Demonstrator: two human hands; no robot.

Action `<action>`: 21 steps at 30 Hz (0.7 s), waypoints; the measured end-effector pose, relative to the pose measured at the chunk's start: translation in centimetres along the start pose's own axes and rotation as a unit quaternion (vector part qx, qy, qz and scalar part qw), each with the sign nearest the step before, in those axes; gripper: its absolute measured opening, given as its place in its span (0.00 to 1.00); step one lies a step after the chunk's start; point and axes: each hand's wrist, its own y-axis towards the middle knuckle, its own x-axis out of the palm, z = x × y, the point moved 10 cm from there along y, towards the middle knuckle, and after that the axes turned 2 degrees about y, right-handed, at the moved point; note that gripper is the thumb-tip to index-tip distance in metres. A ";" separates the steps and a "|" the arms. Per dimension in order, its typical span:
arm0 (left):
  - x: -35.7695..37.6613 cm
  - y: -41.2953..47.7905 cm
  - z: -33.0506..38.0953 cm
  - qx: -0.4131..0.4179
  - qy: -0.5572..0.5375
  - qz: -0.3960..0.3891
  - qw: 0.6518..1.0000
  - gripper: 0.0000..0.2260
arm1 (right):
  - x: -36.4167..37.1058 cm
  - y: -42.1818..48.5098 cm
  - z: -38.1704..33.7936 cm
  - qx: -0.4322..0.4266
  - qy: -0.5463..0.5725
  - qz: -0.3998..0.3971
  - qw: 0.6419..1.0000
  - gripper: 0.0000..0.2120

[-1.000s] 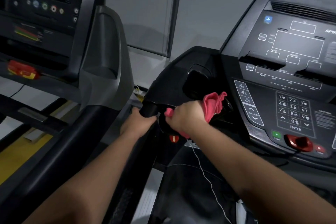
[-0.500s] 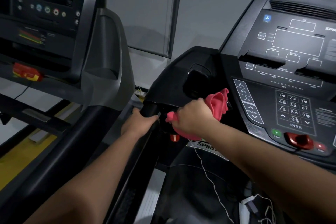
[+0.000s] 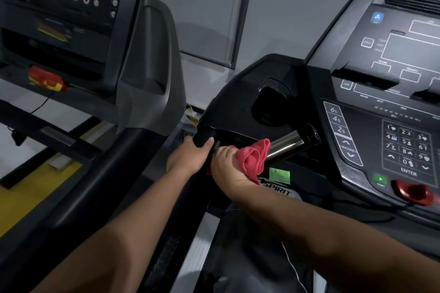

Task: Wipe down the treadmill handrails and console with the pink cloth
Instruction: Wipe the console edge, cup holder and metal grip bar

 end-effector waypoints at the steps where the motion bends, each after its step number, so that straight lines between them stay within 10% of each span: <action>1: 0.0 0.0 0.0 -0.002 0.001 0.001 1.000 0.31 | -0.3 0.4 -0.4 -0.015 -0.015 0.004 1.000 0.21; 9: -0.5 0.0 -0.1 -0.017 -0.036 0.010 0.999 0.30 | 0.5 0.6 -3.7 -0.218 -0.131 -0.040 0.966 0.25; 21: -0.5 -0.4 -0.1 -0.021 -0.048 -0.001 0.999 0.29 | -1.1 -1.2 2.7 -0.209 0.085 -0.139 0.964 0.20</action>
